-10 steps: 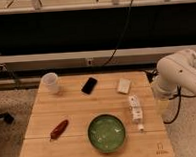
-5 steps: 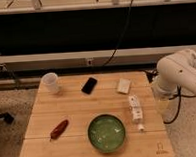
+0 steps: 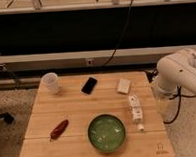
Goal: Drag the pepper across the table
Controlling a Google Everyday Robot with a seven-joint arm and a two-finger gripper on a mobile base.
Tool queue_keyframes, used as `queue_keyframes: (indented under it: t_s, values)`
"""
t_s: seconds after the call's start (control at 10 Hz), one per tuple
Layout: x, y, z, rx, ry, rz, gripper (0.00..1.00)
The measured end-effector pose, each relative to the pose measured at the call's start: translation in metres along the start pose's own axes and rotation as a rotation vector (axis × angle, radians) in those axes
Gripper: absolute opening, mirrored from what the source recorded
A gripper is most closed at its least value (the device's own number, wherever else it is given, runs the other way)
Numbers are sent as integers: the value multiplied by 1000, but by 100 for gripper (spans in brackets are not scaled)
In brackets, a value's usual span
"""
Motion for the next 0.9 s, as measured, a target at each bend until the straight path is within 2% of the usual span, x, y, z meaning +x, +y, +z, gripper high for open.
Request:
queue_keyframes:
  t_s: [0.2, 0.3, 0.5, 0.7, 0.9]
  values:
    - [-4, 1, 0, 0, 4, -11, 80]
    - [-14, 0, 1, 1, 9, -35, 80]
    - [-48, -3, 1, 5, 18, -93, 80]
    - [-66, -5, 2, 8, 29, -141, 80]
    - [-71, -5, 3, 10, 34, -172, 80]
